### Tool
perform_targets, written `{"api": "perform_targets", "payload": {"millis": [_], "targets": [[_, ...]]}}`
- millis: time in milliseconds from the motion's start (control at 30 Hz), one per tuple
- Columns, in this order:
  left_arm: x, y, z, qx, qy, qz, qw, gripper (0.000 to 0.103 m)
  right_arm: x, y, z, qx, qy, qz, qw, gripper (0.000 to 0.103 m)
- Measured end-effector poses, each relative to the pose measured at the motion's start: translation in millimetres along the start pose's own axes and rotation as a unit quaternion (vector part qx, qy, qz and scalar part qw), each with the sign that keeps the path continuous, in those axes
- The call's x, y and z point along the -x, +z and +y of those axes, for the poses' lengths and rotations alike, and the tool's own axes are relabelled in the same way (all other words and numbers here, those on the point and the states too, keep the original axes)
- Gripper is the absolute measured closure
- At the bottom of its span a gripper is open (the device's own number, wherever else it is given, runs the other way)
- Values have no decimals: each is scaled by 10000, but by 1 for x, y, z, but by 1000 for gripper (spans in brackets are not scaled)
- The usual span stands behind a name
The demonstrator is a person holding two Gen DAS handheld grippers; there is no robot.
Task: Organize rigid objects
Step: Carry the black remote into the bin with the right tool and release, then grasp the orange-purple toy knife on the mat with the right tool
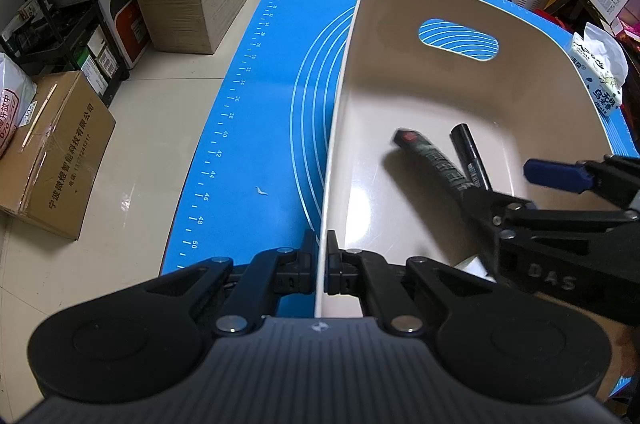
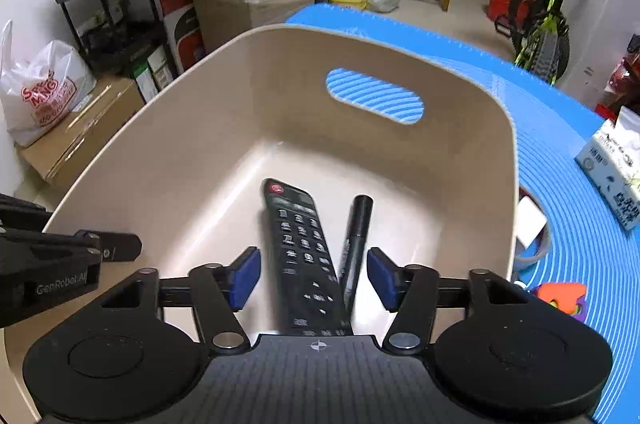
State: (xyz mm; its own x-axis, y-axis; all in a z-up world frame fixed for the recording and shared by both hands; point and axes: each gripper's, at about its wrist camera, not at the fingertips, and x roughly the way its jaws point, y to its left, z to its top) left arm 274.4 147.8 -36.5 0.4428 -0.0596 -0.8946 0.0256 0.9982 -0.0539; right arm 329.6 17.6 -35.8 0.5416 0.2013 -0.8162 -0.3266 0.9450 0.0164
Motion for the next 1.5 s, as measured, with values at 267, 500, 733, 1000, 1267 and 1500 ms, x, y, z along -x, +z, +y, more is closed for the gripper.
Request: {"api": "perform_targets", "payload": {"millis": [267,500,733,1000,1267,1500], "targets": [[-1,0,-1,-8,14,3,10000,98,53,-5,-27,-256,-23,-1112,9935,9],[-1,0,-1,-4,14,4,10000,98,91,-14,-74,-607,-201,-1935,9790,2],[-1,0,-1,-6,14,4,10000,98,82,-33,-128,-897,-695,-1787,9773,2],[0,0,-1,3,9,5,10000,98,42,-61,-162,-468,-1397,-1234,9814,2],[0,0,-1,4,9,6,10000,98,5,-86,-190,-645,-1315,-710,9867,2],[0,0,-1,3,9,5,10000,98,-12,-95,-196,-795,-1172,-640,9879,2]]}}
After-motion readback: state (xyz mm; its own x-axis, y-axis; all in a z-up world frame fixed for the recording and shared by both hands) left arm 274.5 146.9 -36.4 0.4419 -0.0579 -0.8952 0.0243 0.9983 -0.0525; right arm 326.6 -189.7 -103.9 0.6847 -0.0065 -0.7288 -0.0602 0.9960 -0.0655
